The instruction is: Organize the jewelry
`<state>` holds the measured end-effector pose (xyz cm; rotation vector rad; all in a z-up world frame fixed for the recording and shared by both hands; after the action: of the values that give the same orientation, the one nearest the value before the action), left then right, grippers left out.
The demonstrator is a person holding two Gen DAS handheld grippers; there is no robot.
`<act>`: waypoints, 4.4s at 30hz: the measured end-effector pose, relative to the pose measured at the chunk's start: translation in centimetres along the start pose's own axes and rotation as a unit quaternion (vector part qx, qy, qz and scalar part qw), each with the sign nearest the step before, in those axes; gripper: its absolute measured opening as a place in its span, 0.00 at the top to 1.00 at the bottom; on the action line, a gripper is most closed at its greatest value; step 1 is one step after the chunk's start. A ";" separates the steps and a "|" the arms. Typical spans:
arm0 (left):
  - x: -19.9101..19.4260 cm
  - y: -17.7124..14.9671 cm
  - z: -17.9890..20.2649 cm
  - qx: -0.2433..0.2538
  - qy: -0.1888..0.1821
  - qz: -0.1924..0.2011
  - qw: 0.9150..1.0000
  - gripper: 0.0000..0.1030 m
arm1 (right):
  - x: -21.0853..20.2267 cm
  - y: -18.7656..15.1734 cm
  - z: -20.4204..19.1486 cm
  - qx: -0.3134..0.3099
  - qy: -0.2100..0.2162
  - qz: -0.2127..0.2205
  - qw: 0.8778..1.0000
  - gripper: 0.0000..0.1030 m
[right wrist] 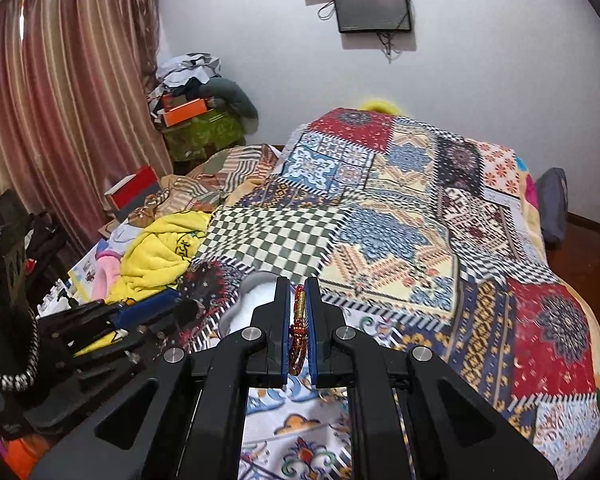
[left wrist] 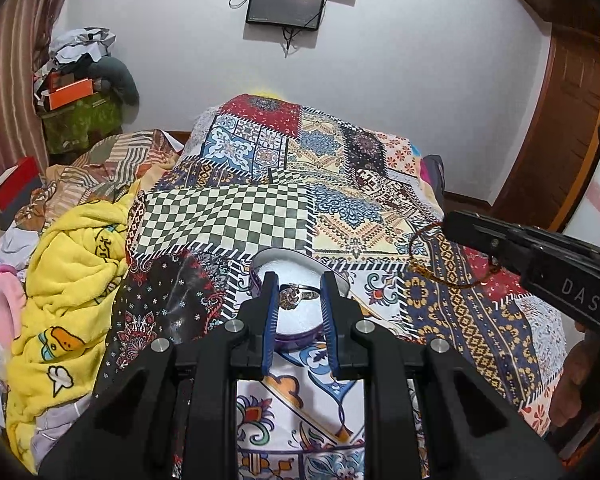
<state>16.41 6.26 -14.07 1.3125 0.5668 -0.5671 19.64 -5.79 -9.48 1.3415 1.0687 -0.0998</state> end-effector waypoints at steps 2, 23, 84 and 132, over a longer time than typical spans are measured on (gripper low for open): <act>0.7 0.0 -0.2 -0.001 -0.001 -0.005 1.000 0.81 | 0.5 0.3 -0.3 -0.004 0.004 -0.002 1.000 0.94; 6.9 -1.0 -1.3 -0.007 -0.011 -0.065 0.998 0.81 | 7.9 1.6 -0.5 -0.003 0.065 -0.075 0.995 0.94; 1.6 -5.1 3.5 0.031 -0.019 -0.109 0.993 0.56 | -0.8 -9.1 7.6 0.065 -0.052 -0.134 0.987 0.62; 10.3 -6.9 8.9 0.054 -0.111 -0.198 0.972 0.79 | 1.4 -11.7 11.0 0.091 -0.026 -0.172 0.981 0.94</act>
<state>19.92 -4.31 -24.46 1.2212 0.6218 -1.0726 19.43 -17.54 -20.59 1.2962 1.2616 -0.4968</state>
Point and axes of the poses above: each gripper's, at about its wrist camera, not at the fingertips, and x roughly the way its jaws point, z to its right, y to its top, the point moved 2 cm from there along x, roughly the way its jaws point, and after that the axes turned 5 degrees about -z, right-handed, at the moved point
